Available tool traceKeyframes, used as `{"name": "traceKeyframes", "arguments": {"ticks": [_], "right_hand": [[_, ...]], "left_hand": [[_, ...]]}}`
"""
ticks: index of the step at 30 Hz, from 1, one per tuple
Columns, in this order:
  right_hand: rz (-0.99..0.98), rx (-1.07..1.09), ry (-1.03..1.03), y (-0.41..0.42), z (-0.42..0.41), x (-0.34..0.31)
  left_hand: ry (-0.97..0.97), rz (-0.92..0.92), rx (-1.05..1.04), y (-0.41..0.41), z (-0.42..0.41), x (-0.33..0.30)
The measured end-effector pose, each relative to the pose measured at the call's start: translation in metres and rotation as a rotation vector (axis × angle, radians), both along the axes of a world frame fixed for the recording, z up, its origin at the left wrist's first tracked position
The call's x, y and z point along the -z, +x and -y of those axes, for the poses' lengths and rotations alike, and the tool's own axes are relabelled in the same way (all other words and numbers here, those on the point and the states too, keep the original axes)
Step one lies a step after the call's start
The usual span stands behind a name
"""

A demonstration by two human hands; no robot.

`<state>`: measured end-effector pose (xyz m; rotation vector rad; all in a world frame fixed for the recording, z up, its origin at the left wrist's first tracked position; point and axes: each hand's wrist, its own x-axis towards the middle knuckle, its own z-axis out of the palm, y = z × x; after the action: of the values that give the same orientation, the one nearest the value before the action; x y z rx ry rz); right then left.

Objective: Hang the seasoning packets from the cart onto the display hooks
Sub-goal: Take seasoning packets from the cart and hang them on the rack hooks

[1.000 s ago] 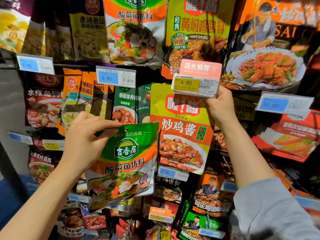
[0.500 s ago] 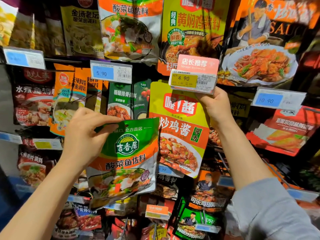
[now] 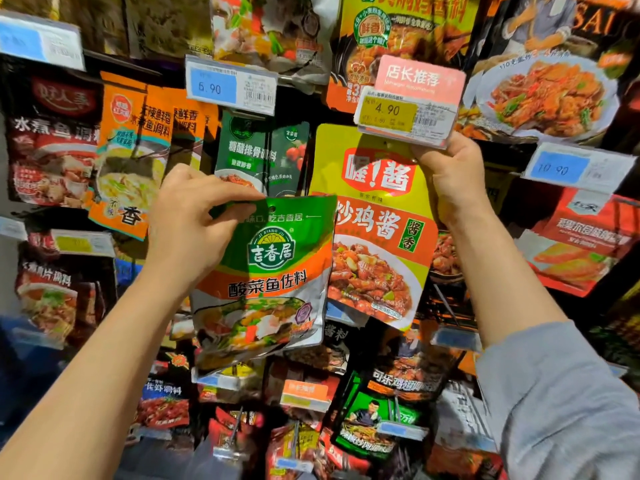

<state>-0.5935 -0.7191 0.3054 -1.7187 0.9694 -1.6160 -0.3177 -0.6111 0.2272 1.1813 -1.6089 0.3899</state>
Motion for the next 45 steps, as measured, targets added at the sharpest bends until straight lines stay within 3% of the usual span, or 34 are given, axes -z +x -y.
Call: {"name": "traceKeyframes", "arguments": {"ticks": [11, 17, 27, 30, 33, 35, 37, 41, 45], "right_hand": [[0.136, -0.071, 0.005, -0.002, 0.019, 0.000], [0.069, -0.129, 0.046, -0.008, 0.022, 0.002], [0.139, -0.125, 0.132, -0.003, 0.019, 0.005], [0.067, -0.025, 0.077, -0.002, 0.022, 0.002], [-0.259, 0.228, -0.078, -0.004, 0.033, -0.004], [-0.374, 0.346, -0.053, -0.003, 0.043, -0.006], [-0.381, 0.379, 0.002, 0.001, 0.049, -0.007], [-0.213, 0.386, 0.077, 0.009, 0.057, 0.006], [-0.251, 0.608, -0.010, 0.006, 0.045, 0.026]], "left_hand": [[0.000, 0.027, -0.028, 0.000, -0.002, 0.002], [-0.004, 0.048, -0.034, -0.002, -0.002, -0.003], [0.014, 0.053, -0.043, -0.004, 0.001, -0.006], [0.022, 0.056, -0.042, -0.006, -0.001, -0.006], [0.018, 0.033, -0.027, -0.006, -0.004, -0.009], [0.006, 0.029, -0.019, -0.006, -0.008, -0.013], [-0.013, 0.026, -0.014, -0.007, -0.015, -0.019], [-0.047, 0.016, 0.010, -0.005, -0.031, -0.035], [-0.042, 0.037, 0.048, 0.001, -0.043, -0.044]]}}
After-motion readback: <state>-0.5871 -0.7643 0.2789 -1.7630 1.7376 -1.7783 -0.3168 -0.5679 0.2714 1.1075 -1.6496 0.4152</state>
